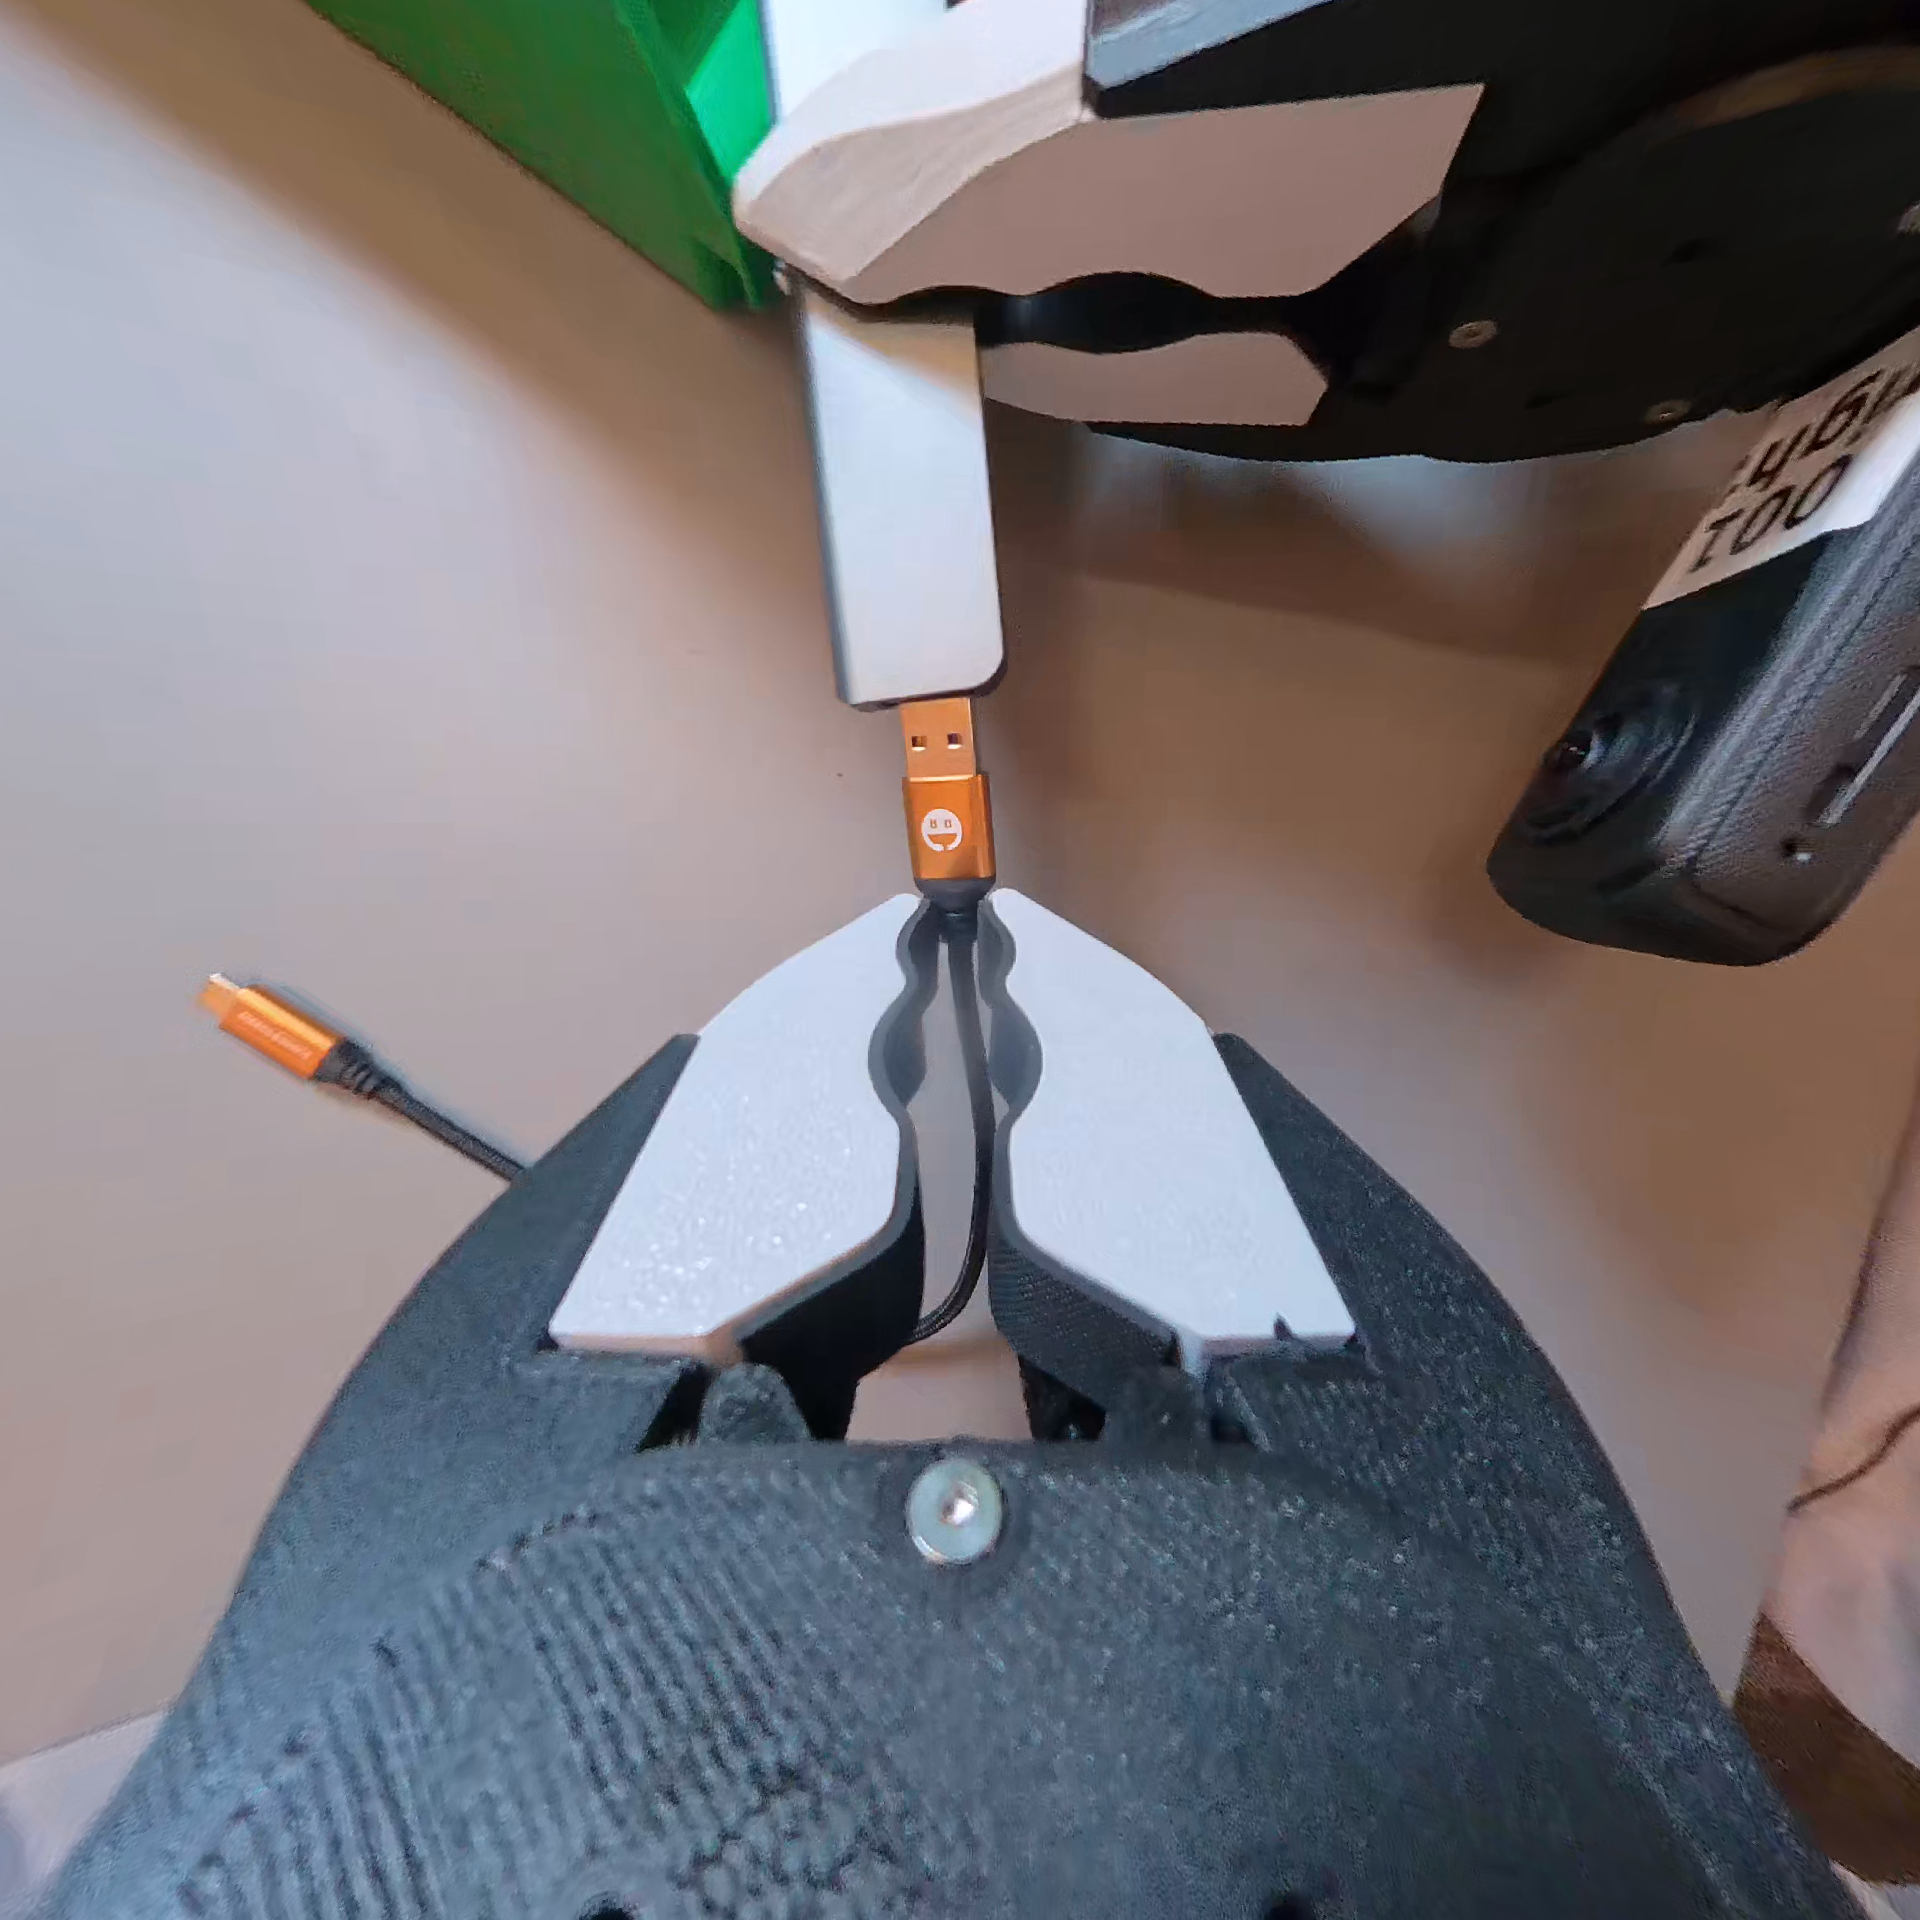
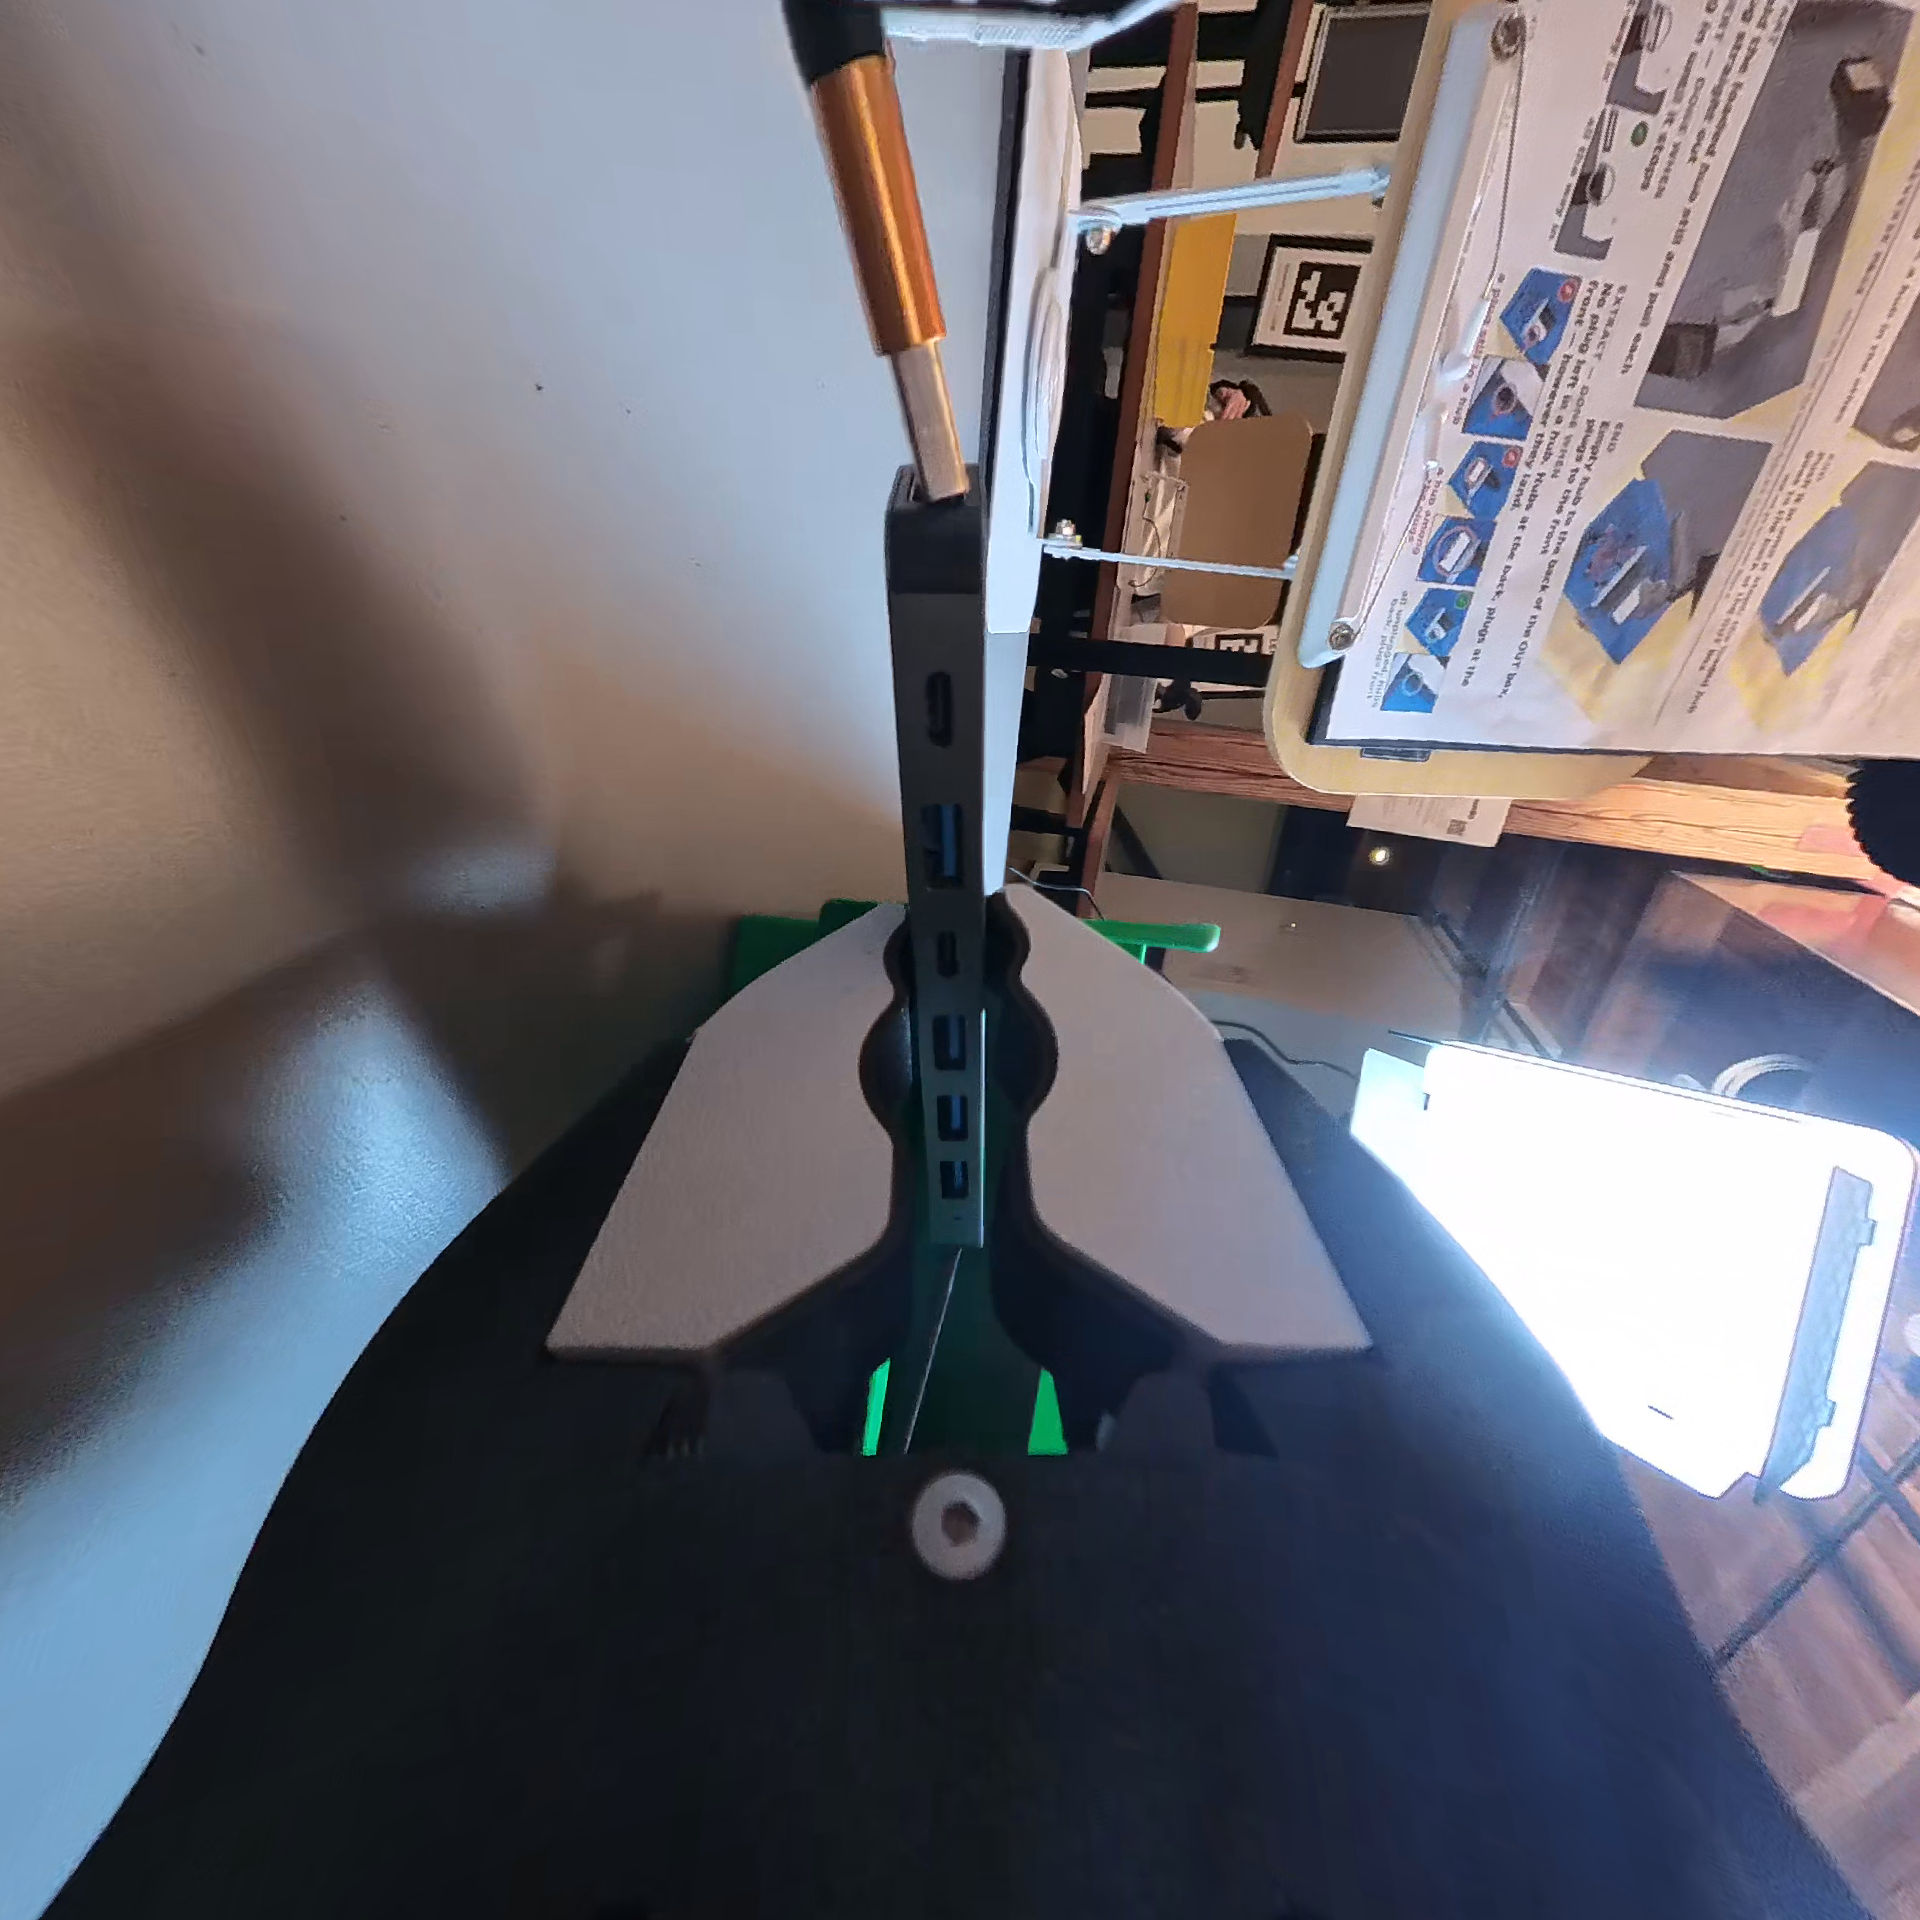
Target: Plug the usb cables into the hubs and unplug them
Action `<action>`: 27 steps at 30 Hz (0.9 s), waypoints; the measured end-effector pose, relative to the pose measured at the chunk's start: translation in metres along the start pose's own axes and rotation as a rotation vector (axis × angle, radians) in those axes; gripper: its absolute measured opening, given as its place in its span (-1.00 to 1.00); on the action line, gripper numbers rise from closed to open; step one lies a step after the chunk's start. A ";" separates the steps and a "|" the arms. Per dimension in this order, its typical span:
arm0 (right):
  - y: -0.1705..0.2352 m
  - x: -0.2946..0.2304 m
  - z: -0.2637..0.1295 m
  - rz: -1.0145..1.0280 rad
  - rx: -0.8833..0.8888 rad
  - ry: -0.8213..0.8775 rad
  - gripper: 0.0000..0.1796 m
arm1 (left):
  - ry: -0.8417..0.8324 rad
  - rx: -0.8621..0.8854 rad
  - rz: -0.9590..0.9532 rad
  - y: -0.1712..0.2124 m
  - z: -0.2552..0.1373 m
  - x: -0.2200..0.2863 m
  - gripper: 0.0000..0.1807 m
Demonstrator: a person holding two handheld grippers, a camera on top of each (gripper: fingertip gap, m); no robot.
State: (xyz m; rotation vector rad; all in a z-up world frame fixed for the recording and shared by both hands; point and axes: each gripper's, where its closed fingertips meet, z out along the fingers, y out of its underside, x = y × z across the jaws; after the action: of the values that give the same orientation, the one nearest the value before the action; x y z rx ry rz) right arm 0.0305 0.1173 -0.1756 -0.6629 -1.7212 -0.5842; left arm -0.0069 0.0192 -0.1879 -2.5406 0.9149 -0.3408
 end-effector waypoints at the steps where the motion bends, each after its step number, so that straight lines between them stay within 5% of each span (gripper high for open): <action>1: -0.001 -0.001 0.000 -0.011 0.000 0.005 -0.88 | 0.027 -0.001 -0.006 0.002 0.001 0.002 -0.92; 9: -0.006 -0.003 -0.002 -0.061 0.006 0.022 -0.88 | 0.090 -0.001 -0.082 0.009 0.007 -0.002 -0.92; 17: -0.012 -0.009 -0.007 -0.094 0.024 0.015 -0.88 | -0.023 -0.136 0.016 0.018 0.016 0.002 -0.92; 27: -0.020 -0.017 -0.016 -0.154 0.091 0.008 -0.89 | 0.034 -0.063 0.024 0.016 0.011 0.005 -0.92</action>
State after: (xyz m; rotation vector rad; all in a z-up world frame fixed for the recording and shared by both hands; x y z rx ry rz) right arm 0.0308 0.0897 -0.1893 -0.4661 -1.7907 -0.6109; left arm -0.0083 0.0081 -0.2045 -2.5861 0.9829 -0.3535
